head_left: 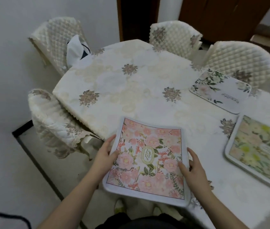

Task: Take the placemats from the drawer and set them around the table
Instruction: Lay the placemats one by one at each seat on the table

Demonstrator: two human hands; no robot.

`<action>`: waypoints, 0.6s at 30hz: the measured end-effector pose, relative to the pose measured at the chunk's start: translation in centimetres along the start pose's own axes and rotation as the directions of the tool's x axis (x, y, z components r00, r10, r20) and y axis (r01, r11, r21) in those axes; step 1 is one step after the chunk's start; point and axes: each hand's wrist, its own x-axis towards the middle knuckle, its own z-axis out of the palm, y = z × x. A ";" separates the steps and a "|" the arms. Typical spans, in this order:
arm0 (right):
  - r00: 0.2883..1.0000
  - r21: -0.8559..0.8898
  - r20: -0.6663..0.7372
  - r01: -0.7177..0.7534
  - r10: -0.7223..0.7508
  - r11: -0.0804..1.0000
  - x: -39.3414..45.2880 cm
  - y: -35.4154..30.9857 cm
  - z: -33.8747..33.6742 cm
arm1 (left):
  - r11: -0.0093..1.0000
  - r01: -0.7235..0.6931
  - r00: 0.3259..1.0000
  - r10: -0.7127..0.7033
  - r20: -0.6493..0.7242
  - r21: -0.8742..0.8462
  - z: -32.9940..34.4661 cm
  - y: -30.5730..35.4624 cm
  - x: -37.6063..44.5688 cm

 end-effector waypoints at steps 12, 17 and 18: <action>0.896 0.203 -0.358 -0.200 0.263 0.959 -3.3 2.9 1.1 | 0.966 -0.183 0.916 0.098 0.389 0.185 3.8 3.3 8.4; 0.845 0.255 -0.425 -0.231 0.324 0.939 -3.8 4.5 -0.1 | 0.939 -0.215 0.893 0.079 0.442 0.268 7.5 3.8 10.4; 0.837 0.256 -0.434 -0.240 0.333 0.937 -3.8 4.8 -0.4 | 0.942 -0.211 0.888 0.072 0.455 0.262 8.3 4.1 10.5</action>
